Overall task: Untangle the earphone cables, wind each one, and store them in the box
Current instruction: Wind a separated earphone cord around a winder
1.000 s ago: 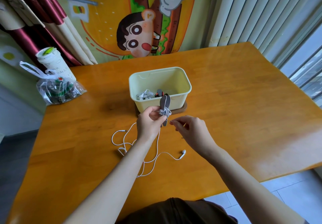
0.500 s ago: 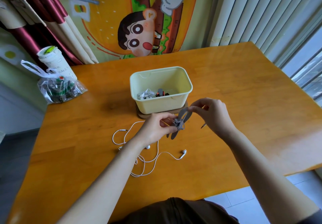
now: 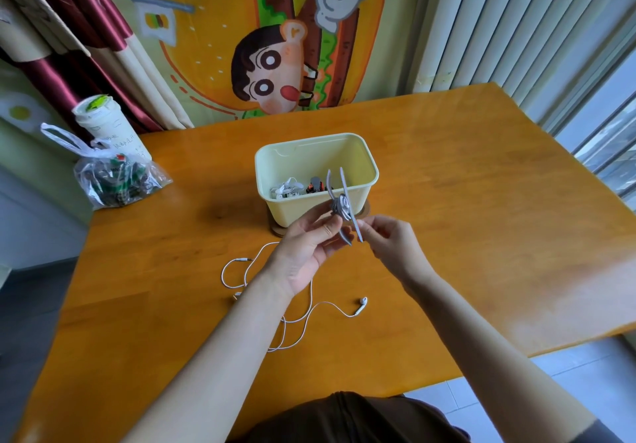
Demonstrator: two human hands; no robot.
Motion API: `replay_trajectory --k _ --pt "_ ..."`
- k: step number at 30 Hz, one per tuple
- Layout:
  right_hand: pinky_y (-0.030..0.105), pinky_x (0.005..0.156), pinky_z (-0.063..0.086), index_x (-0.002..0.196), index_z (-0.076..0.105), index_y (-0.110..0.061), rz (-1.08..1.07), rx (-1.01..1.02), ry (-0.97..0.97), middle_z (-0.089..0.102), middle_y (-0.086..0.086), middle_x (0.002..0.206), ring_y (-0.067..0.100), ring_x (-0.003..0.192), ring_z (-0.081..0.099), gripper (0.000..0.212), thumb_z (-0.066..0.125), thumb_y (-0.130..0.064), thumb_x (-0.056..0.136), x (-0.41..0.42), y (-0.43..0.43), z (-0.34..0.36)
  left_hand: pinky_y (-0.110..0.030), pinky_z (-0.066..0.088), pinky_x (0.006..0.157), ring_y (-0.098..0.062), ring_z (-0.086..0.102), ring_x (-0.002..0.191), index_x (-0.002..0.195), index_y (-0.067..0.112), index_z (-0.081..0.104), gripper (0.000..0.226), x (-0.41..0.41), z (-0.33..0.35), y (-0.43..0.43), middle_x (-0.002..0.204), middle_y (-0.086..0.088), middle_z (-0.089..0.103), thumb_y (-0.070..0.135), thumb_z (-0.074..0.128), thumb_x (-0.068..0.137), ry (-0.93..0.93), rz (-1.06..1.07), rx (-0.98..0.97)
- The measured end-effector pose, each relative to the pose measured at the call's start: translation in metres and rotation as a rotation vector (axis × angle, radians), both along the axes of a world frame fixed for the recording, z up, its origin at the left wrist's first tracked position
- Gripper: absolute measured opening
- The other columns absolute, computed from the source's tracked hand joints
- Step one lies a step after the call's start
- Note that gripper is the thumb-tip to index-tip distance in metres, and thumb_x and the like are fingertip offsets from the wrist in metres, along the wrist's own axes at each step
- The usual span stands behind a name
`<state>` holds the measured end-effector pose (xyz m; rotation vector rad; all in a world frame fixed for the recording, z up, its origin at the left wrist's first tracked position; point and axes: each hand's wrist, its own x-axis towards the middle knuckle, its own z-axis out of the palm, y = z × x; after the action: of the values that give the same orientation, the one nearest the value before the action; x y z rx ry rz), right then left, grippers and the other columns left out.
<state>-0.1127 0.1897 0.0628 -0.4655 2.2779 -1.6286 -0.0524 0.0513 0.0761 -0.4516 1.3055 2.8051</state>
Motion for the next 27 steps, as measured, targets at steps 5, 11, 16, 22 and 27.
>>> replay_trajectory --k 5,11,16,22,27 --pt "0.019 0.05 0.033 0.066 0.064 -0.023 0.013 0.093 0.022 0.051 -0.015 0.047 0.002 0.045 0.043 0.024 0.062 -0.026 0.09 0.017 -0.006 -0.014 -0.03 0.057 0.077 -0.02 0.066 0.087 0.107 0.012 0.063 0.023 -0.004 -0.009 -0.002 0.096 -0.006 0.07 0.001 0.056 0.089 -0.084 0.177 -0.059" --pt "0.01 0.054 0.046 0.092 0.072 -0.017 0.014 0.177 0.159 0.063 -0.011 0.067 -0.005 0.055 0.057 0.01 0.062 -0.02 0.09 0.03 -0.008 -0.007 -0.02 0.053 0.062 -0.007 0.068 0.074 0.096 0.019 0.065 0.027 0.0 -0.021 -0.005 0.083 0.001 0.071 -0.001 0.072 0.079 -0.114 0.342 -0.68" --pt "0.017 0.063 0.052 0.081 0.065 -0.018 -0.1 0.017 0.204 0.067 -0.01 0.065 0.004 0.063 0.066 0.007 0.069 -0.012 0.083 0.032 -0.009 -0.001 -0.023 0.056 0.067 -0.008 0.068 0.075 0.085 0.032 0.061 0.032 0.003 -0.025 -0.003 0.078 0.009 0.068 0.005 0.076 0.076 -0.126 0.351 -0.895" --pt "0.025 0.067 0.054 0.077 0.07 -0.017 -0.095 -0.182 0.027 0.071 -0.002 0.069 0.011 0.064 0.067 0.01 0.072 -0.007 0.08 0.024 -0.01 0.005 -0.024 0.055 0.067 -0.013 0.07 0.08 0.085 0.034 0.061 0.03 0.004 -0.019 -0.001 0.085 0.004 0.071 0.01 0.077 0.077 -0.113 0.239 -0.812" --pt "0.027 0.065 0.055 0.071 0.068 -0.018 -0.093 -0.26 -0.012 0.071 -0.003 0.079 0.012 0.071 0.066 0.015 0.069 -0.01 0.084 0.018 -0.012 0.006 -0.019 0.055 0.067 -0.007 0.068 0.08 0.086 0.03 0.062 0.022 0.007 -0.016 0.003 0.083 0.006 0.07 0.015 0.077 0.078 -0.092 0.222 -0.71"
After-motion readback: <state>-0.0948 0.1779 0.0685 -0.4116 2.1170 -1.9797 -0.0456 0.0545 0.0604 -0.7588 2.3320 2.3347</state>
